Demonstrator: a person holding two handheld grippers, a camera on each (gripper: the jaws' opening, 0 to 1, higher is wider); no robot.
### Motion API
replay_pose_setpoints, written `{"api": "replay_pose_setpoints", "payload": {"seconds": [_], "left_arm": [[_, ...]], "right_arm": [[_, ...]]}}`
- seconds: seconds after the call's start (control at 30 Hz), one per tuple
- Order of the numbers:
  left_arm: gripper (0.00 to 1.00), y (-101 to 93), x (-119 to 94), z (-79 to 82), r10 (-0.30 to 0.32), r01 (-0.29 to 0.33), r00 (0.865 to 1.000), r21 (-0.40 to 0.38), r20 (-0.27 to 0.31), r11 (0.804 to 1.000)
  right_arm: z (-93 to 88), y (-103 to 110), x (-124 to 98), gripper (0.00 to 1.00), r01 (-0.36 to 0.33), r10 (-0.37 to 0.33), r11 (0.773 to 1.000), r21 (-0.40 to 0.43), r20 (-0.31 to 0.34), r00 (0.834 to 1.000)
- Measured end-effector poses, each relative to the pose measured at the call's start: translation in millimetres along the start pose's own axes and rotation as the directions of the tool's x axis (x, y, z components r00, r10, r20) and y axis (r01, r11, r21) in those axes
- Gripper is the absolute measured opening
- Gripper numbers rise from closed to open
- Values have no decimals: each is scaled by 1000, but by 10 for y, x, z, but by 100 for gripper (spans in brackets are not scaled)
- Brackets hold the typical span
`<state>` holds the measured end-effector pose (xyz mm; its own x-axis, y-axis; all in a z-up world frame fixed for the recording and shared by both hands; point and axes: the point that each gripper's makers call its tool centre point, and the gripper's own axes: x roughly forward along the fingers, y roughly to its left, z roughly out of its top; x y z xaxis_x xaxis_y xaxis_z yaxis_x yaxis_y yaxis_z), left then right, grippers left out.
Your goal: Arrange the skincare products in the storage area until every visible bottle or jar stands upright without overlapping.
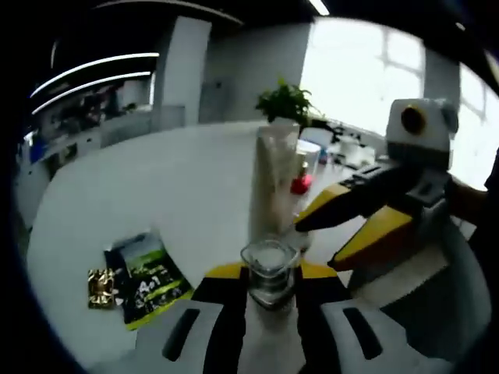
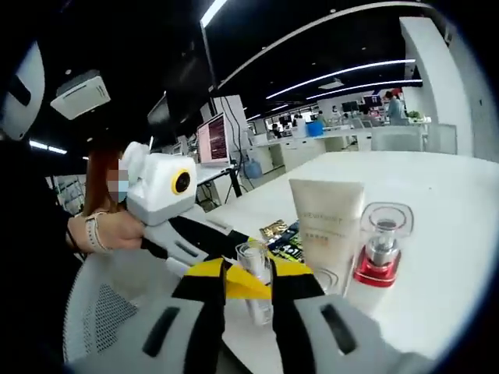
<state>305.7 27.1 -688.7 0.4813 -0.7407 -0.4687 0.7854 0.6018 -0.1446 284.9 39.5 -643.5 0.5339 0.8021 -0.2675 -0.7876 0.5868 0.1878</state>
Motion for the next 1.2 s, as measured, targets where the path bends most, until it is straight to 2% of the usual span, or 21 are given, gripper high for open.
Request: {"api": "replay_pose_setpoints", "payload": {"seconds": [0.03, 0.1, 0.2, 0.33, 0.5, 0.73, 1.0, 1.13, 1.17, 1.2], "left_arm": [[20, -12, 10, -8, 0, 0, 1000, 7, -4, 1000], [20, -18, 15, -12, 8, -8, 1000, 29, -5, 1000], [20, -28, 13, -16, 10, -10, 1000, 35, -10, 999], [20, -40, 12, -19, 14, -14, 1000, 43, -10, 999], [20, -16, 11, -58, 28, -27, 999, 58, -22, 998], [20, -15, 27, -95, 29, -27, 999, 74, -34, 997], [21, -22, 19, -105, 19, -15, 999, 110, -37, 994], [28, -30, -19, -202, 0, 10, 996, 117, -93, 993], [31, -37, -45, -276, -12, 27, 991, 114, -133, 993], [33, -15, -52, -282, -5, 20, 992, 114, -130, 993]], "right_arm": [[4, -30, 13, 25, 20, -20, 999, -26, -1, 1000], [2, -33, 60, 27, 24, -24, 1000, -7, -2, 1000], [9, -38, 117, 26, 35, -35, 999, 16, 3, 999], [-7, -74, 159, 23, 59, -59, 998, -8, -11, 998], [-44, -71, 239, 21, 58, -59, 998, -27, -37, 998], [-92, -70, 229, 20, 53, -57, 996, -68, -65, 996], [-94, -49, 236, 19, 52, -59, 994, -101, -71, 996], [-97, 2, 263, 19, 34, -46, 989, -143, -79, 996], [-95, 12, 274, 19, 33, -45, 989, -147, -80, 996], [-96, 20, 279, 19, 29, -42, 988, -153, -80, 996]]}}
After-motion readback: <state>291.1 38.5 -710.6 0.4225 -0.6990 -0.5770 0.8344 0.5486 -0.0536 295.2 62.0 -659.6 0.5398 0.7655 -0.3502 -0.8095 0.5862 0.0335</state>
